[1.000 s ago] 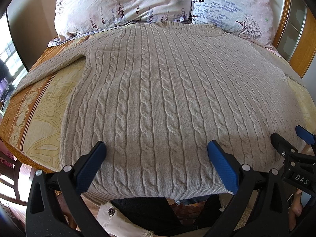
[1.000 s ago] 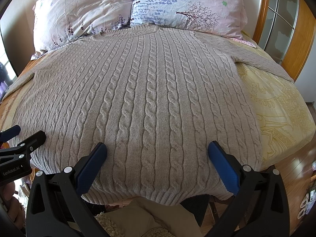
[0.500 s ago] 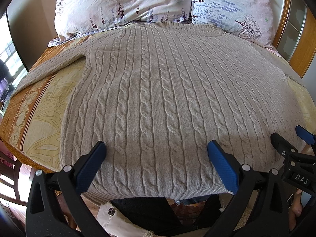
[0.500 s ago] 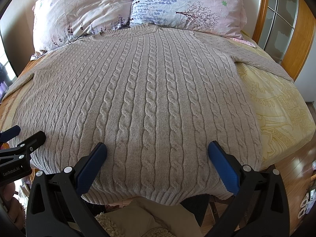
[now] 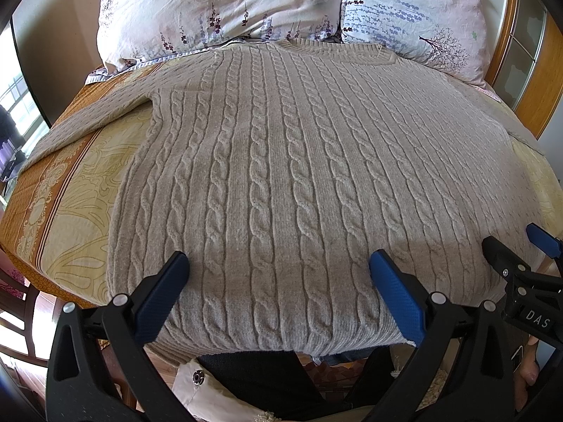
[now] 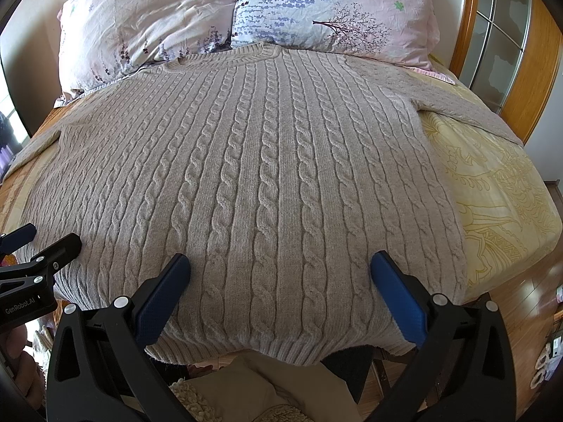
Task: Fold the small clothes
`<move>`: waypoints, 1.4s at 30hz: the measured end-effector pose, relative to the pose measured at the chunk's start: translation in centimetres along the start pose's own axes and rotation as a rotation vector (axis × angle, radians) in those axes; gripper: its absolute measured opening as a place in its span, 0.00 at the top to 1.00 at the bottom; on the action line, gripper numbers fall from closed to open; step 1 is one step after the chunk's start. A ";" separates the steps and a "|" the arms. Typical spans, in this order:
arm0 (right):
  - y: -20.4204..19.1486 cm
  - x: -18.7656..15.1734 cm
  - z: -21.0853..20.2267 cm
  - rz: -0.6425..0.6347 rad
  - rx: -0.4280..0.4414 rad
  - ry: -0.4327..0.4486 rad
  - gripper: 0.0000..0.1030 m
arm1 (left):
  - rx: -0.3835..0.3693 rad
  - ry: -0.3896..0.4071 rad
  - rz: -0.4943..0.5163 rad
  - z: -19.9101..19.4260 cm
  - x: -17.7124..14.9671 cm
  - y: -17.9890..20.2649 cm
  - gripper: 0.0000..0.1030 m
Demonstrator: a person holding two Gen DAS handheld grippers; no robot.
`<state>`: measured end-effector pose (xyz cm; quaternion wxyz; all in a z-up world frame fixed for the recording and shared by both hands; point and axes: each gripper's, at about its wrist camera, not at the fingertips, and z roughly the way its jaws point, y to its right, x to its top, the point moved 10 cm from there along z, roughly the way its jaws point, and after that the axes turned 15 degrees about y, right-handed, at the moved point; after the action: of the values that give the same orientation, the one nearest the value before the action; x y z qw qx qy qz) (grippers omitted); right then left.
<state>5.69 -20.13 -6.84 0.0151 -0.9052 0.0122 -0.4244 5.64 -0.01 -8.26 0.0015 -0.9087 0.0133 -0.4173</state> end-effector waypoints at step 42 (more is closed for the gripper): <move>1.3 3.4 0.3 -0.055 0.234 0.102 0.02 | -0.015 0.038 0.144 0.6 1.8 1.3 0.02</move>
<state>8.10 -21.52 -4.48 0.1084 -0.8744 -0.0618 -0.4689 7.25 -1.33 -7.34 0.0245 -0.8973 0.0817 -0.4331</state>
